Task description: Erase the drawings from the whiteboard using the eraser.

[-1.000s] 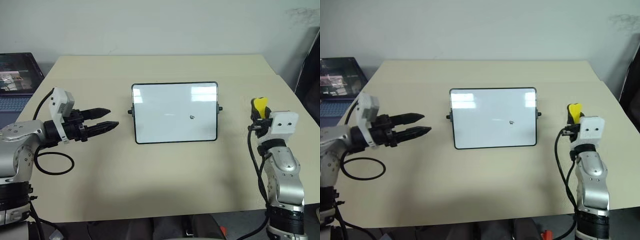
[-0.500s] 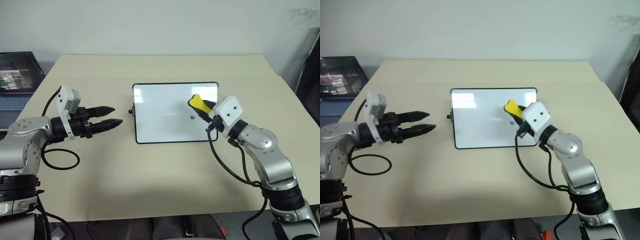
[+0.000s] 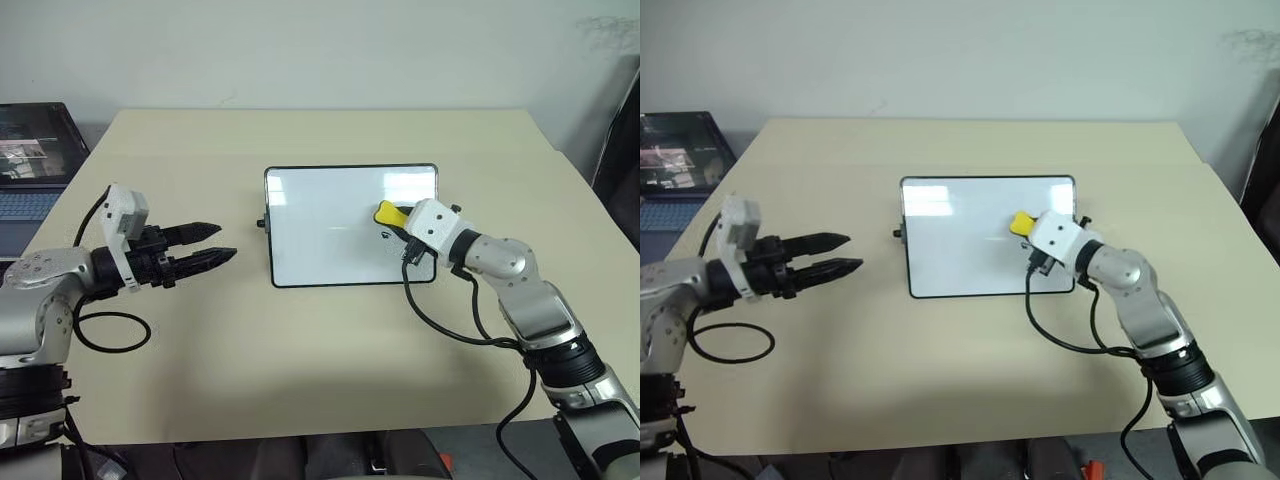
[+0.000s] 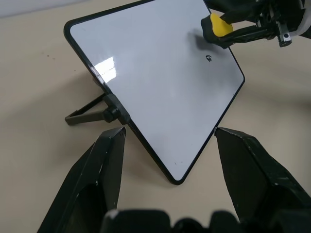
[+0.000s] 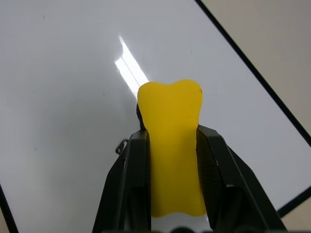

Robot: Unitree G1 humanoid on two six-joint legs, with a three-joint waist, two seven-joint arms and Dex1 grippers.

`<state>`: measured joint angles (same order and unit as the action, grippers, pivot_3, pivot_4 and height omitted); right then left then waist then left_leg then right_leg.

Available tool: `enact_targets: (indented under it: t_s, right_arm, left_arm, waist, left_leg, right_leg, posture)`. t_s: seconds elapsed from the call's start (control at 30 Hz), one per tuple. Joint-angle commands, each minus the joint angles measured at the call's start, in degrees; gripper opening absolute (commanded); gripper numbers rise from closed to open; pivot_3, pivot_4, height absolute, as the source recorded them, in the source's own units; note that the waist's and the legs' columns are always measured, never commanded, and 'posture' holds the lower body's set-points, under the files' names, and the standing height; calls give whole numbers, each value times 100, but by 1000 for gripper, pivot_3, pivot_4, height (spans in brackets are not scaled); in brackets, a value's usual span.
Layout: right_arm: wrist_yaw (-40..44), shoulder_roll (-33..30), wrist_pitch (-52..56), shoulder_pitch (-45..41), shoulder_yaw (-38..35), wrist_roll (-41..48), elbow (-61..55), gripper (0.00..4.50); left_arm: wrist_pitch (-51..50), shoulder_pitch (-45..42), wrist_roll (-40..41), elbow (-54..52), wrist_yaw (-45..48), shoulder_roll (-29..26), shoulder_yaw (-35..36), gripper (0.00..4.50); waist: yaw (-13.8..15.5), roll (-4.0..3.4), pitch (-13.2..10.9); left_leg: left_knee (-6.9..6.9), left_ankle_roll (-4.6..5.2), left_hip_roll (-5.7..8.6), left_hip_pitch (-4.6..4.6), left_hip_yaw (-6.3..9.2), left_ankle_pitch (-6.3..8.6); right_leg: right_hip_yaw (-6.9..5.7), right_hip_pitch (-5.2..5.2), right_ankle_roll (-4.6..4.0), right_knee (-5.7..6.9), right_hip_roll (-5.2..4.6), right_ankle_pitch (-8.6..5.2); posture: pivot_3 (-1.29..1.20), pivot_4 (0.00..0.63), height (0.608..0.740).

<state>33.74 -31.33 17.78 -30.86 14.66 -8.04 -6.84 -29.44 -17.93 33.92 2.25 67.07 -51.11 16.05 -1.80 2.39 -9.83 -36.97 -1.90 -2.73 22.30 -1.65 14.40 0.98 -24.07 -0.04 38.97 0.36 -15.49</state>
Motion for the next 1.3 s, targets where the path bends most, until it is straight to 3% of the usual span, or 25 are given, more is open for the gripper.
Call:
enact_targets:
  t_s: [0.03,0.43,0.8,1.3]
  right_arm:
    - [18,-102,-175,-179,-74,-184,116,960]
    - [394,-108,-260,-179,388,-672,330,960]
    - [989,-113,-47,413,601,-646,-129,960]
    - [229,-172,-485,-295,-206,-658,783,960]
  left_arm:
    - [56,-19,96,-227,8,-61,172,3143]
    - [-101,-170,125,-413,-139,-42,103,3143]
    - [-396,-236,191,-733,-370,-44,60,3143]
    - [-606,-399,254,-912,-522,-37,-56,3143]
  waist:
    - [0,0,0]
    - [-6,1,1]
    - [-2,5,3]
    - [-2,5,3]
  left_leg:
    - [0,0,0,0,0,0]
    - [-1,0,-2,-10,0,0]
    - [-2,0,-1,-19,1,0]
    - [-8,0,1,-39,-2,-2]
  right_leg:
    - [0,0,0,1,0,0]
    - [2,3,0,6,0,1]
    - [4,9,1,7,0,0]
    - [3,31,0,6,1,8]
  posture:
    - [0,150,740]
    - [0,150,740]
    - [0,150,740]
    - [0,150,740]
